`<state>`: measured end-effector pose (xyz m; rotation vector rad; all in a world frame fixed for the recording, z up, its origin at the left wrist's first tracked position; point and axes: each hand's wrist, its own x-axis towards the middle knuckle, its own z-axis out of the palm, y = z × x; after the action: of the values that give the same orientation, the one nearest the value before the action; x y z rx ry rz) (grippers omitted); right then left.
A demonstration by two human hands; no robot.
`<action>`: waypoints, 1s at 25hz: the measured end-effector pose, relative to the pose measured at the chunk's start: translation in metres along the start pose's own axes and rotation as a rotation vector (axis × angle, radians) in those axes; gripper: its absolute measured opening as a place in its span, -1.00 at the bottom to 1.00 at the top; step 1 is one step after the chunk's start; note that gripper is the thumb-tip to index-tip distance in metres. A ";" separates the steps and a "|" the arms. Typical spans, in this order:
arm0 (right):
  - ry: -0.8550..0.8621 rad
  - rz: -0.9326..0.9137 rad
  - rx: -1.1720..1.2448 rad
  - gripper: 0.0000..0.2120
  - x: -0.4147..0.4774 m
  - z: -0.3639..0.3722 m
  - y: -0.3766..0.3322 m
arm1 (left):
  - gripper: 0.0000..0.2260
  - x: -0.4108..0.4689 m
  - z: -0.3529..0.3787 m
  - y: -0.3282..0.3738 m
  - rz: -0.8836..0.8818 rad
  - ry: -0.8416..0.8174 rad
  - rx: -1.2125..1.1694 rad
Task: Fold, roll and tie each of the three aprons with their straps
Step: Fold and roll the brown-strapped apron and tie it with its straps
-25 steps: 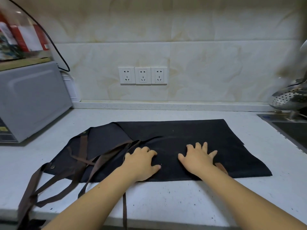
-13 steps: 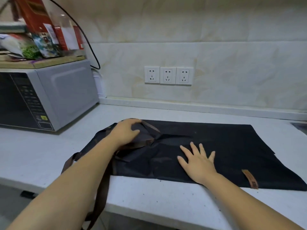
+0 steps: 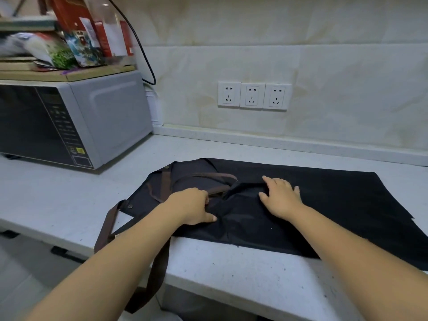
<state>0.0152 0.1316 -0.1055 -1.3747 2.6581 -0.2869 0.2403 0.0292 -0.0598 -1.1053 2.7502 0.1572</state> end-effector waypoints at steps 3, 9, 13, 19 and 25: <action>0.020 0.052 0.041 -0.62 0.009 -0.002 0.005 | -0.45 -0.003 0.003 0.002 -0.095 -0.093 0.157; 0.136 0.082 -0.005 -0.68 0.015 -0.013 0.007 | -0.66 0.001 0.007 -0.023 0.040 -0.091 -0.185; 0.276 0.028 -0.228 -0.68 0.015 -0.012 0.017 | -0.69 0.001 0.020 -0.024 0.087 0.154 -0.128; 0.359 -0.076 -0.257 -0.63 0.020 0.005 0.028 | -0.58 0.007 0.021 -0.051 0.211 0.174 0.162; 0.184 0.115 -0.021 -0.46 -0.009 -0.001 -0.005 | -0.61 0.008 0.031 -0.049 0.065 0.236 -0.043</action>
<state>0.0241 0.1357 -0.1032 -1.2511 2.8843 -0.3905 0.2718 -0.0065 -0.0931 -1.1100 3.0059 0.1000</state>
